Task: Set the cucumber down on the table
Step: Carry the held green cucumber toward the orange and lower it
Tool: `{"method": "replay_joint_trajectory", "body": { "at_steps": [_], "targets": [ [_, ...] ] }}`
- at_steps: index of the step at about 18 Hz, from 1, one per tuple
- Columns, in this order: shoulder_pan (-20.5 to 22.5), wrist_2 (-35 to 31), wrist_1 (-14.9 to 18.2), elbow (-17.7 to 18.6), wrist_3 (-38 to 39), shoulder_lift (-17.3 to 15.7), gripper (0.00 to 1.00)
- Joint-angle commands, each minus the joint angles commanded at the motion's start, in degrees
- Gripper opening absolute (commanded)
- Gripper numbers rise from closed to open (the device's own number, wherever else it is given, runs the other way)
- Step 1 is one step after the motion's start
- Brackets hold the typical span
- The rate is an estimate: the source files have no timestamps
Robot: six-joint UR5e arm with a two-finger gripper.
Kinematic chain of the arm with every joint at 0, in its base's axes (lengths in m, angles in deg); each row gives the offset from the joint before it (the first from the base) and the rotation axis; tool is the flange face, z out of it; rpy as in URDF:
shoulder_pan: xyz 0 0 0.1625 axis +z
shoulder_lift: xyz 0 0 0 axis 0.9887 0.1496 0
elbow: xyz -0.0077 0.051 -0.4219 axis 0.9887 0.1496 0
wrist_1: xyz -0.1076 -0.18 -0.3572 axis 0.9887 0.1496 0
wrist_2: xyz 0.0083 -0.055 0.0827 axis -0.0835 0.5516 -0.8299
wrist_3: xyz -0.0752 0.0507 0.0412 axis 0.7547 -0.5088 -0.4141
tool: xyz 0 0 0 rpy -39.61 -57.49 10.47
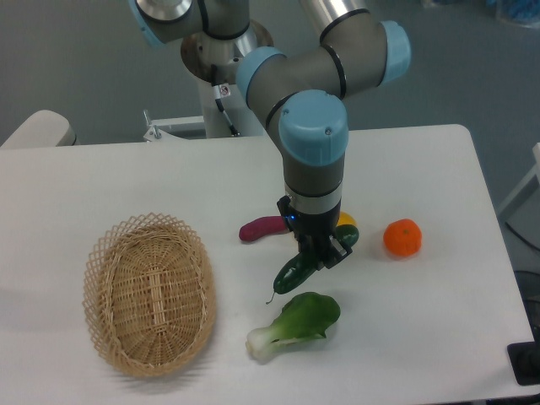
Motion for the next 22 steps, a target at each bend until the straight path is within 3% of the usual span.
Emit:
{"method": "replay_joint_trajectory", "body": {
  "at_steps": [7, 13, 19, 22],
  "targets": [
    [1.4, 0.0, -0.1, -0.5, -0.1, 0.4, 0.34],
    [3.1, -0.1, -0.4, -0.1, -5.2, 2.2, 0.34],
    [4.4, -0.2, -8.5, -0.2, -9.4, 8.5, 0.34],
    [4.9, -0.2, -10.5, -1.1, -12.2, 11.6, 0.34]
  ]
}}
